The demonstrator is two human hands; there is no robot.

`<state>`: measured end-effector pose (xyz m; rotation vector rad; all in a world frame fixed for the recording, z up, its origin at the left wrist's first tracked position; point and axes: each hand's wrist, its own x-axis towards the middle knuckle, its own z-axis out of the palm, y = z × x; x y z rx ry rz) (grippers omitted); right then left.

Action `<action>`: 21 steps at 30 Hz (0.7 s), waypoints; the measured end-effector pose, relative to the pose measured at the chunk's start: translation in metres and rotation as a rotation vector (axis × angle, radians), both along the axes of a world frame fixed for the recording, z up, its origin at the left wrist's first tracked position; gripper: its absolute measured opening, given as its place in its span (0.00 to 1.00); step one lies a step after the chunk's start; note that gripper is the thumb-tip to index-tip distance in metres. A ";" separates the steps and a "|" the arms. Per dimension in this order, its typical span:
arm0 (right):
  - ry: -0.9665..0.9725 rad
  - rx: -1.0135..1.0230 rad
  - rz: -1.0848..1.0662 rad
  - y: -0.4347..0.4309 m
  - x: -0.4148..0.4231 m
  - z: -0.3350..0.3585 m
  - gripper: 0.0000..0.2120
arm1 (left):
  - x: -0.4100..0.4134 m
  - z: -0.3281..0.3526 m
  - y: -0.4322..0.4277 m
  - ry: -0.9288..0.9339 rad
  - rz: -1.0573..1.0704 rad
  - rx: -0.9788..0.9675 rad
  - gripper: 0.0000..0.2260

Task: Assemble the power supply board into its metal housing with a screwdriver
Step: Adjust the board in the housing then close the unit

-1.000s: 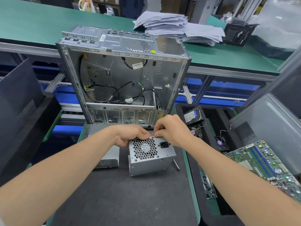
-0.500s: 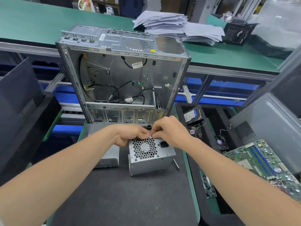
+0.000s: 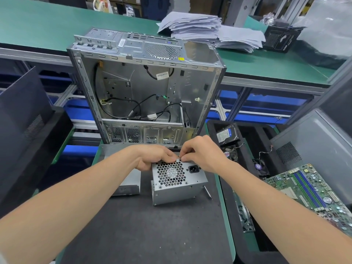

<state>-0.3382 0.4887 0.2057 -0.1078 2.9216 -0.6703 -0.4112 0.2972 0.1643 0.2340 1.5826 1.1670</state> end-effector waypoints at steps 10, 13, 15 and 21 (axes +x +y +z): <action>-0.019 0.150 0.089 -0.009 -0.004 0.006 0.05 | -0.003 -0.007 0.001 0.032 -0.012 -0.007 0.20; -0.033 0.154 0.097 -0.008 -0.006 0.008 0.05 | -0.004 -0.008 0.002 -0.015 -0.016 0.003 0.21; -0.034 0.152 0.108 -0.008 -0.006 0.008 0.05 | -0.003 -0.006 0.001 -0.017 -0.003 0.006 0.14; -0.073 0.109 0.051 -0.012 -0.011 0.012 0.03 | 0.000 -0.001 0.002 0.021 0.012 -0.018 0.12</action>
